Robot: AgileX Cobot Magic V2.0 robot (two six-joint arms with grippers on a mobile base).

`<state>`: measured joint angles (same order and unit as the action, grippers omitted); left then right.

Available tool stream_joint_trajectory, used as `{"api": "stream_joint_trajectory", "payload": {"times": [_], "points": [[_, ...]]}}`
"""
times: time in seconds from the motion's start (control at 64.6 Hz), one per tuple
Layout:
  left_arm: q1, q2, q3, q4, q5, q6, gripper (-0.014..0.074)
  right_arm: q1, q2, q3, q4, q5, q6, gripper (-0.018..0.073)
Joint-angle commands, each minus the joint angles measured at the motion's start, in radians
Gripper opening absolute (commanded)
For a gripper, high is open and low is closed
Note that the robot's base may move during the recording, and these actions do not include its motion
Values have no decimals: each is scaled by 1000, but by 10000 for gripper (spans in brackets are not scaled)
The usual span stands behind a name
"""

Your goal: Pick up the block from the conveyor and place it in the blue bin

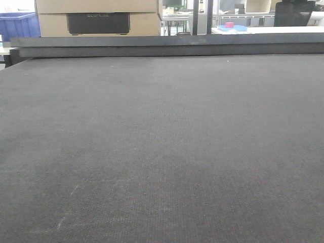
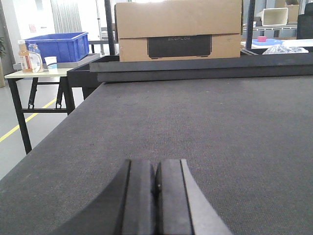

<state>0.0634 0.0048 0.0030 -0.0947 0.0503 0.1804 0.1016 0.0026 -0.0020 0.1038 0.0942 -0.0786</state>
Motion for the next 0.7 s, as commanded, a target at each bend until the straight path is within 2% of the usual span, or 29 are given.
{"api": "stream_joint_trajectory", "payload": {"times": [0.0, 0.201, 0.526, 0.681], "points": [[1, -5, -3, -5, -13, -8, -111, 0, -3, 2, -2, -21, -1, -162], [1, -5, -3, -5, -17, -8, -111, 0, -3, 2, -2, -21, -1, -162], [1, -5, -3, -5, -100, -8, -111, 0, -3, 2, -2, -21, -1, -162], [1, -5, -3, -8, -104, -8, -111, 0, -3, 2, -2, -67, -1, -162]]}}
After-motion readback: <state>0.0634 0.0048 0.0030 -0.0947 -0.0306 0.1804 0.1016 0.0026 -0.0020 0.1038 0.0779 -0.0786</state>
